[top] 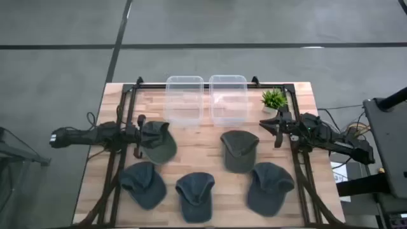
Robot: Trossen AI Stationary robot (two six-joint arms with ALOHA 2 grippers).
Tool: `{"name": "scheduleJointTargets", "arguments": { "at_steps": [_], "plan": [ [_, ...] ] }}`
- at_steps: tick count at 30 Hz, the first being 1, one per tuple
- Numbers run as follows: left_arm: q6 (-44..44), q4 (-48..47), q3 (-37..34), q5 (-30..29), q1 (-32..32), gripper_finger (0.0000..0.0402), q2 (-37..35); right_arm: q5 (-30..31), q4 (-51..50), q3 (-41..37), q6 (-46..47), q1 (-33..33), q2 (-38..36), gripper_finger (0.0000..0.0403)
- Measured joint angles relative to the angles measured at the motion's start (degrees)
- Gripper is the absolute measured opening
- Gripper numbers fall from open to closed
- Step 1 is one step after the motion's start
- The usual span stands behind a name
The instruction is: Pick & Place hat
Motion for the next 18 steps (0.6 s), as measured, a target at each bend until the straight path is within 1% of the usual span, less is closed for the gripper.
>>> {"name": "scheduleJointTargets", "arguments": {
  "at_steps": [4,10,18],
  "plan": [
    [0.0,0.0,0.01,0.0,-0.04,0.0048,0.01,0.02,-8.03,4.67,-0.19,0.0,0.16,0.0056],
    [0.02,-0.09,0.01,0.0,-0.04,0.0048,-0.01,0.44,-8.79,8.48,-0.91,0.0,1.48,0.0056],
    [0.02,-0.09,0.01,0.0,-0.04,0.0048,-0.01,0.48,-12.94,11.73,-2.02,0.01,5.92,0.0056]
  ]
}}
